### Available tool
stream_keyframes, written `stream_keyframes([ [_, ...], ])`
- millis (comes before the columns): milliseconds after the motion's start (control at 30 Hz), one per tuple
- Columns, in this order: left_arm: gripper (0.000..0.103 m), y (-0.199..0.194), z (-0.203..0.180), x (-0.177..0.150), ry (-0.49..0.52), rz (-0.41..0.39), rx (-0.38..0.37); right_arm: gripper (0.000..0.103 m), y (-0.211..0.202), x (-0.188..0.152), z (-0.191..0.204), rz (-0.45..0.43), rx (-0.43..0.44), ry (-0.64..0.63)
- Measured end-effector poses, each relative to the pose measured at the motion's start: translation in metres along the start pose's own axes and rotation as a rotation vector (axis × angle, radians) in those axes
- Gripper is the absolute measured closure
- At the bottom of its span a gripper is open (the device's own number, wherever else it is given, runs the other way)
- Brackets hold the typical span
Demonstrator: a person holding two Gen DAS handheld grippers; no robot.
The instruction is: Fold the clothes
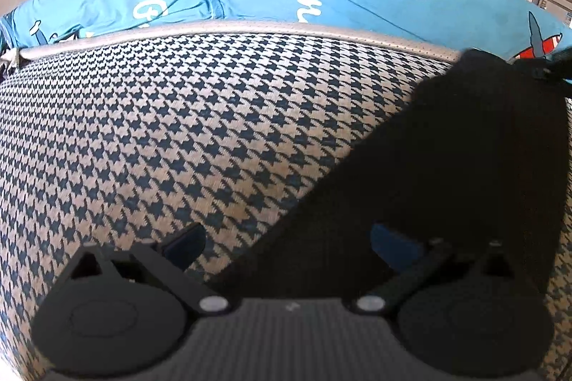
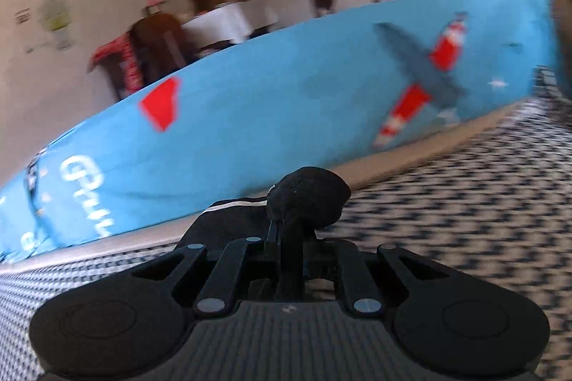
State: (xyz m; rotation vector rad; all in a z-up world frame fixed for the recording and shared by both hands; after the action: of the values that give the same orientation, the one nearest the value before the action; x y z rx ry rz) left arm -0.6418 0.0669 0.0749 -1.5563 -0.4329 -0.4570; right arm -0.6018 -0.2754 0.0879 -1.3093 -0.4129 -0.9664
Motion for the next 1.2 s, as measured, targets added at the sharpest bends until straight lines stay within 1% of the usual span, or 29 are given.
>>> stream_keyframes([
  [267, 0.0, -0.004, -0.002, 0.002, 0.002, -0.016, 0.002, 0.092, -0.044, 0.008, -0.07, -0.061, -0.192, 0.062],
  [433, 0.0, -0.003, -0.004, 0.003, 0.008, -0.017, 0.012, 0.092, -0.062, -0.004, -0.104, -0.037, -0.26, 0.09],
  [533, 0.0, -0.005, -0.003, 0.004, 0.008, -0.022, 0.017, 0.091, -0.069, -0.012, -0.117, 0.009, -0.306, 0.084],
  [567, 0.0, -0.005, -0.003, 0.004, 0.009, -0.026, 0.021, 0.091, -0.073, -0.013, -0.12, 0.01, -0.323, 0.084],
  [600, 0.0, -0.006, -0.002, 0.004, 0.009, -0.028, 0.027, 0.084, -0.078, -0.013, -0.124, 0.005, -0.34, 0.086],
  [667, 0.0, -0.006, 0.0, 0.004, 0.007, -0.03, 0.041, 0.076, -0.09, -0.015, -0.131, -0.004, -0.372, 0.09],
  [700, 0.0, -0.006, 0.001, 0.003, 0.003, -0.027, 0.042, 0.076, -0.095, -0.015, -0.134, -0.009, -0.388, 0.092],
  [733, 0.0, -0.006, 0.001, 0.002, -0.001, -0.023, 0.039, 0.076, -0.101, -0.016, -0.136, -0.012, -0.389, 0.096],
  [867, 0.0, -0.006, 0.003, -0.002, -0.001, -0.016, 0.038, 0.076, -0.121, -0.023, -0.131, 0.0, -0.293, 0.124],
  [1033, 0.0, -0.007, 0.005, -0.007, -0.006, -0.007, 0.037, 0.075, -0.128, -0.045, -0.1, 0.044, -0.178, 0.056],
  [1100, 0.0, -0.007, 0.007, -0.01, -0.012, -0.003, 0.038, 0.07, -0.131, -0.054, -0.086, 0.063, -0.132, 0.027],
  [1200, 0.0, -0.007, 0.009, -0.013, -0.014, 0.001, 0.035, 0.068, -0.135, -0.068, -0.067, 0.091, -0.064, -0.018],
])
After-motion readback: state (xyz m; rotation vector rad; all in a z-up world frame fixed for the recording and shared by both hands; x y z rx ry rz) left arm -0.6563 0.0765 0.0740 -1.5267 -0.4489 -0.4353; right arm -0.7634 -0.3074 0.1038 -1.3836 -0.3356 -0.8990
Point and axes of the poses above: each gripper's, at about its wrist camera, not at the fingertips, and y roughly the way its jaws point, z to its left, x to its top, the point moved 4 cm from there along y, roughly the way its jaws point, and after that the axes turned 7 degrees about z, right-handed, at the moved point
